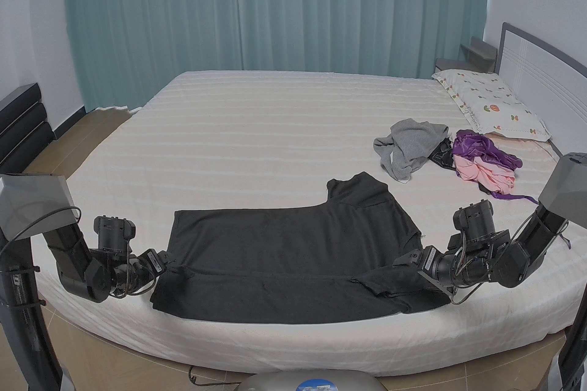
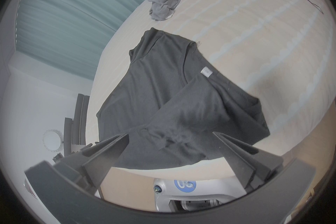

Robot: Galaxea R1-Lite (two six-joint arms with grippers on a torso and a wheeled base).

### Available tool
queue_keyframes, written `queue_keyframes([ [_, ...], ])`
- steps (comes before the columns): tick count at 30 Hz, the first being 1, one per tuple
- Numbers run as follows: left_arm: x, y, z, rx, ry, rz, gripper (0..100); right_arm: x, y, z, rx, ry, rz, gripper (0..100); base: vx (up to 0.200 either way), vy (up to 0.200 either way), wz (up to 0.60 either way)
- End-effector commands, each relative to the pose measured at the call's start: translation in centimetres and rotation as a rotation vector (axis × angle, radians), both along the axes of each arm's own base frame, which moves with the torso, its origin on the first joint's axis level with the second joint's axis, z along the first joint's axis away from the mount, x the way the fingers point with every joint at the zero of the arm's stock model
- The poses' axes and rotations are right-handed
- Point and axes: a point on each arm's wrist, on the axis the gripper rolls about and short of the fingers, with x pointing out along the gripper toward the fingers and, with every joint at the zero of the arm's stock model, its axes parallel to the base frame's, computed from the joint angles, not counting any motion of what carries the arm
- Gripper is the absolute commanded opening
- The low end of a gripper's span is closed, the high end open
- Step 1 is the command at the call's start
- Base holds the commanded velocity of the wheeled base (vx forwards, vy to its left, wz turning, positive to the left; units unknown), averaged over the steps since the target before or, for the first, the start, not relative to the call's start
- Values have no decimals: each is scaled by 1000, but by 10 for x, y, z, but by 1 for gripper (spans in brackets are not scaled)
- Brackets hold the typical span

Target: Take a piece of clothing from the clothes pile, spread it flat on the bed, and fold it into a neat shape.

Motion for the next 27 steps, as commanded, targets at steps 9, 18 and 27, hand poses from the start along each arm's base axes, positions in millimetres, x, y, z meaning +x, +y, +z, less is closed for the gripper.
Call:
queue_keyframes([
  [9, -18, -3, 10, -227, 18, 20, 100, -9, 23, -31, -2, 65, -6, 100, 0, 0, 0],
  [18, -19, -2, 7, -241, 31, 21, 100, -2, 29, -41, -26, 39, -58, 100, 0, 0, 0],
  [27, -18, -2, 8, -240, 25, 21, 100, 3, 35, -47, -67, 22, -83, 100, 0, 0, 0],
])
